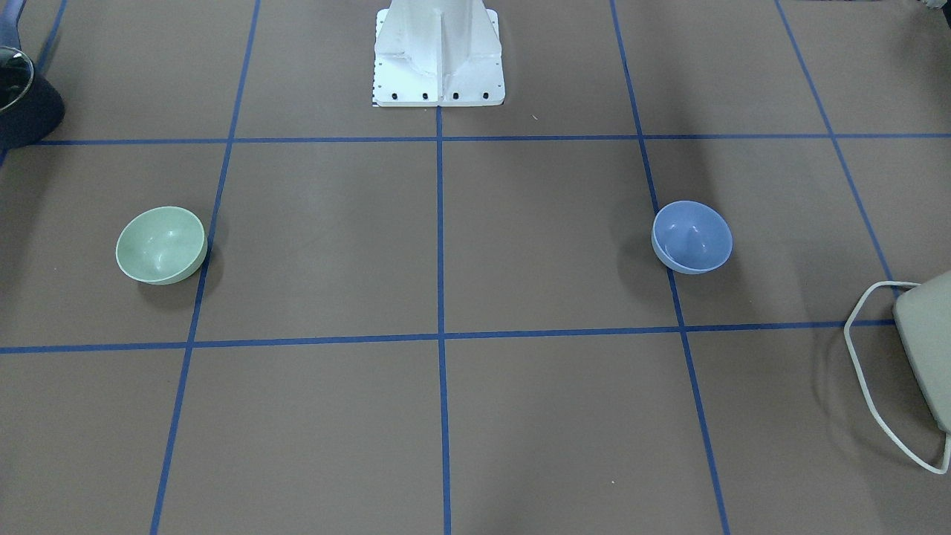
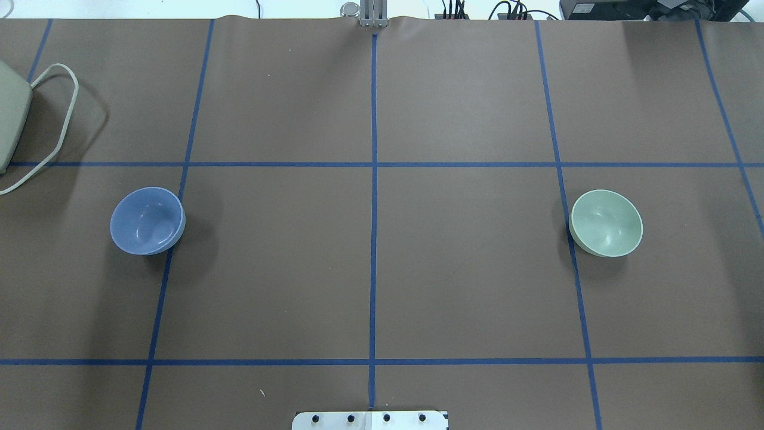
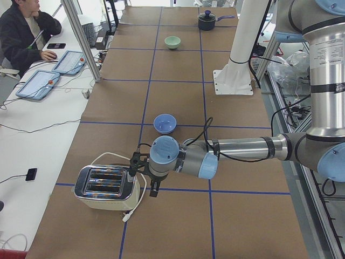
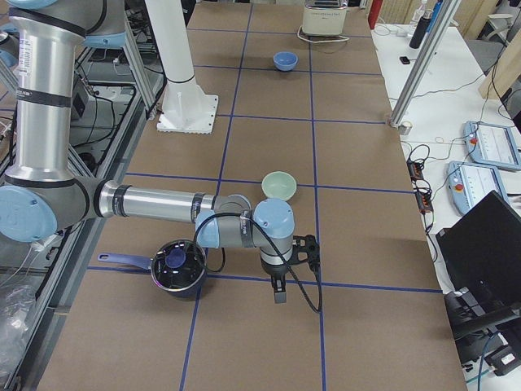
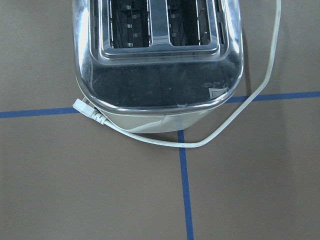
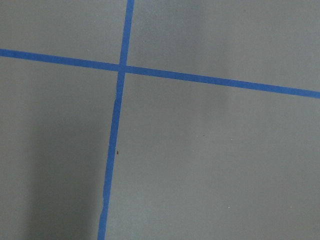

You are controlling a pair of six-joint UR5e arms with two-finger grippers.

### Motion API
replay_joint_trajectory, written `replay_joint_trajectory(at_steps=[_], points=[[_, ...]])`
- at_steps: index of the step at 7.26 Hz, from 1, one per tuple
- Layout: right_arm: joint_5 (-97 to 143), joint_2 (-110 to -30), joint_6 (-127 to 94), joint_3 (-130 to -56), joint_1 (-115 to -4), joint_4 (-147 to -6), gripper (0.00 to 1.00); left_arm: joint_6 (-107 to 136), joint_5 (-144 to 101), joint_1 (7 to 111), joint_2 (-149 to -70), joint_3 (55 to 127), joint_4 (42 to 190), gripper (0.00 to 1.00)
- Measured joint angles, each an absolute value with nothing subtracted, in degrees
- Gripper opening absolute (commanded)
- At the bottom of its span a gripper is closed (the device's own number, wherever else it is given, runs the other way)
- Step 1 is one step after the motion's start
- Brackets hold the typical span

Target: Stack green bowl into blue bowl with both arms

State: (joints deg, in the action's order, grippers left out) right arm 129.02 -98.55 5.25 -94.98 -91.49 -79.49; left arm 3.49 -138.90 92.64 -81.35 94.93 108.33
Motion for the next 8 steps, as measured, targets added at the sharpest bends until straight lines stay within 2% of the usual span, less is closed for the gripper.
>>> replay_joint_trajectory(at_steps=[3,5,8], points=[[128.61,-98.20,4.89,-94.05,-91.50,-68.23,1.00,3.59,-138.87,92.64,-81.64,94.70,115.70,0.99],[128.99,-97.36,4.77,-94.31,-91.47,-66.19,1.00,3.80,-139.03,92.64,-82.20,94.35,124.54,0.99],[130.88,-95.57,4.65,-94.53,-91.01,-65.90,1.00,3.55,-139.58,92.32,-83.51,94.19,129.22,0.99]])
